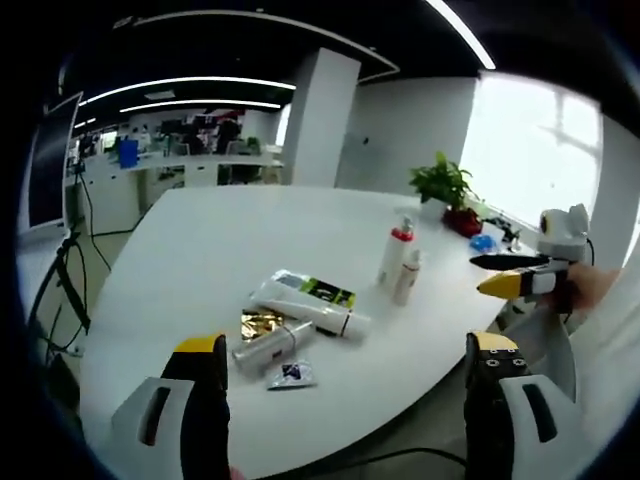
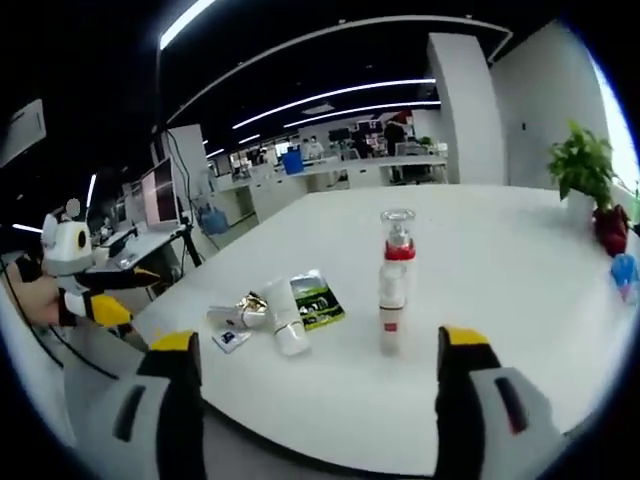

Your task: Arrange the skincare products in the storage area until every visible bottle or jar stands upright without overlapping.

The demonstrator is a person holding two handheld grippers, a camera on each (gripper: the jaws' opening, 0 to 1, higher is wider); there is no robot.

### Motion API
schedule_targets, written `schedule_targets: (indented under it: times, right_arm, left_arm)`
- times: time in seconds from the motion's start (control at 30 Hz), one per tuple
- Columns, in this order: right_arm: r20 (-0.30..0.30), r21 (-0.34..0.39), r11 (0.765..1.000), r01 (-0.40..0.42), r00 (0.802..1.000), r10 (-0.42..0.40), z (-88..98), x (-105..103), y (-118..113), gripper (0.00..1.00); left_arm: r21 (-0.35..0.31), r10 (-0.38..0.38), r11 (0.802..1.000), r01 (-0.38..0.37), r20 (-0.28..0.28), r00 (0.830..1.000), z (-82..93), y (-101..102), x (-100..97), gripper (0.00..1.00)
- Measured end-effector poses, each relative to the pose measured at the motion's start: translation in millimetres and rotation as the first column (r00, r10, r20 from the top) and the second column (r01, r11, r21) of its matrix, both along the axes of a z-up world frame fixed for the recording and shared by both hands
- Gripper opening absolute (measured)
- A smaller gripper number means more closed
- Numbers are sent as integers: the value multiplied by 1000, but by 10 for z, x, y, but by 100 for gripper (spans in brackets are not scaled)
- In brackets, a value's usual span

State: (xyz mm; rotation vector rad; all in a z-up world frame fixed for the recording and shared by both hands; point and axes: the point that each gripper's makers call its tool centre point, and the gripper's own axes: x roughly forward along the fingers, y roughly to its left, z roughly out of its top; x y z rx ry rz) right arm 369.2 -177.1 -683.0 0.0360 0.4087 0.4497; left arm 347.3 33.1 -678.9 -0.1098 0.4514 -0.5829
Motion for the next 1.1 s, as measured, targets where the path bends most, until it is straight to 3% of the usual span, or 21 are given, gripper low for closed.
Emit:
schedule_targets:
  times: [0.57, 0.87, 1.1]
  right_arm:
    - [12, -93, 978, -185, 982, 187, 20, 429, 641, 95]
    - [-26, -103, 957, -270, 963, 269, -103, 744, 985, 93]
    - [-92, -117, 945, -305, 951, 295, -293, 985, 1155, 91]
  left_arm:
    - [-28, 37, 999, -37, 11, 999, 3, 88, 61, 97]
    - [-19, 46, 999, -46, 6, 999, -28, 109, 80, 97]
    - [-39, 67, 997, -67, -7, 998, -45, 156, 112, 97]
